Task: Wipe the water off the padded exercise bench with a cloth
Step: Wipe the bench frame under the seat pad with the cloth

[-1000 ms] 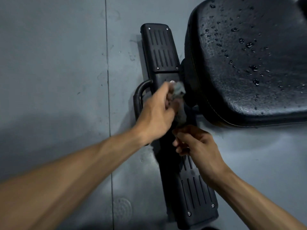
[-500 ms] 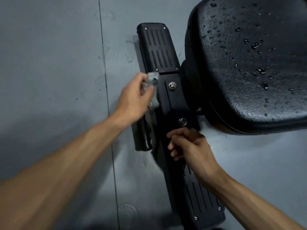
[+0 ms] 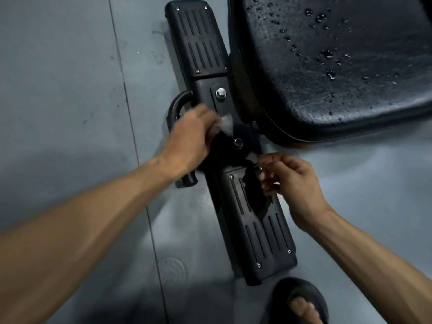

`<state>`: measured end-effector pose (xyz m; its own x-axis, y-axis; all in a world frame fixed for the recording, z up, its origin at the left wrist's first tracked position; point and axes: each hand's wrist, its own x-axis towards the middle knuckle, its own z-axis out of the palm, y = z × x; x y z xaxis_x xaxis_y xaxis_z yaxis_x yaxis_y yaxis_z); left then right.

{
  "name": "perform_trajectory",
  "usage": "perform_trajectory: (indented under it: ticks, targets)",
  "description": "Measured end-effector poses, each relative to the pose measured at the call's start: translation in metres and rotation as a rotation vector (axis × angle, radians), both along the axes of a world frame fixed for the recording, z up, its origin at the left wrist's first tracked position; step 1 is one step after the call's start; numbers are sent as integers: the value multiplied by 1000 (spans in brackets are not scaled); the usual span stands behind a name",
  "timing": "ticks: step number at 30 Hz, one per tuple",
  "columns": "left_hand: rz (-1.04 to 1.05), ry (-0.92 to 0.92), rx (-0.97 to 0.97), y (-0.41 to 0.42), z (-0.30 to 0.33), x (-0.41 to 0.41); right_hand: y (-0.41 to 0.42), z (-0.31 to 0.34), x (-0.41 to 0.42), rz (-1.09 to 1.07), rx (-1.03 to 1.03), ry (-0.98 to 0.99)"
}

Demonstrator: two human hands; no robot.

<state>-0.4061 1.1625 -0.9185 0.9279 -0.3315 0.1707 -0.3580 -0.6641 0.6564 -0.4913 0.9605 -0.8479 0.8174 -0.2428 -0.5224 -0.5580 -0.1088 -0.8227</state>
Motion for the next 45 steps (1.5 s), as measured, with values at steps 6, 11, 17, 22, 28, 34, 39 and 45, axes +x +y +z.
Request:
perform_trajectory:
  ticks: [6, 11, 17, 22, 28, 34, 39, 45]
  targets:
    - [-40, 193, 28, 2, 18, -12, -15, 3, -3, -58, -6, 0]
    - [-15, 216, -3, -18, 22, -24, -24, 6, -7, -90, -5, -13]
    - [-328, 74, 46, -31, 20, -98, -35, 6, -18, -118, -16, 5]
    - [-234, 126, 89, -38, 22, -66, -35, 2, -24, -97, -30, 31]
    - [-324, 97, 270, -72, 18, -77, -35, 2, -22, -108, -30, 19]
    - [-352, 102, 287, -76, 29, -47, -35, -4, -27, -97, -48, 47]
    - [-484, 141, 323, -95, 39, -63, -33, -7, -32, -97, -56, 63]
    - [-465, 171, 262, -71, 34, -48, -48, -3, -41, -179, -19, 80]
